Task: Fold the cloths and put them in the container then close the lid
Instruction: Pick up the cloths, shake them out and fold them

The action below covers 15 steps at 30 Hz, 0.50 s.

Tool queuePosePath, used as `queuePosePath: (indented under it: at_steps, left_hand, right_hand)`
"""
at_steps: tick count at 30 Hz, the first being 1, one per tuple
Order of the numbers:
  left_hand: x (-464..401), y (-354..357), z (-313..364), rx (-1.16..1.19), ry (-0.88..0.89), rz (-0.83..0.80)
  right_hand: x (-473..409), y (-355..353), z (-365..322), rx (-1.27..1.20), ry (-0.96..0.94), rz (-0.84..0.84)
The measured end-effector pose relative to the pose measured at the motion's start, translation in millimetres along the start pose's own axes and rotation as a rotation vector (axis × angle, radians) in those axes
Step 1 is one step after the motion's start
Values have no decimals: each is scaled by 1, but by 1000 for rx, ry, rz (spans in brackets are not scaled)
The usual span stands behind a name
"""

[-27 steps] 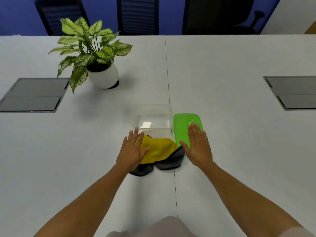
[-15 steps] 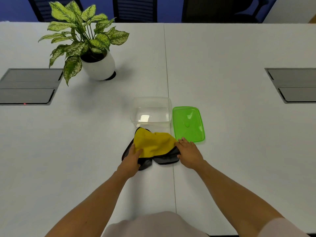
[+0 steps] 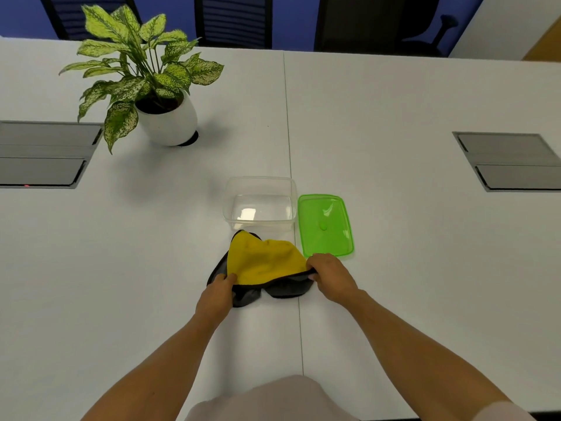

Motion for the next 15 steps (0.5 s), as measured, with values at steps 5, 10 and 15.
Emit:
queuePosePath:
  at_steps: [5,10,15]
  left_hand:
    - [1,-2,4,45,-1,47]
    - [8,-18,14,-68,78,177]
    - [31,-77,28,140,114,529]
  right_hand:
    - [5,-11,-8,-195,17,-19]
    - [7,-29,-23,-337,-11,34]
    - [8,-64,-29,-318,-12,146]
Point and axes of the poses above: each hand's wrist, its own x-axis away from the middle knuckle, its own y-axis out of the palm, z = x × y, the point moved 9 cm from there along -x, towards the middle knuckle, and after that the axes turned 6 degrees about -z, right-handed, at the moved point
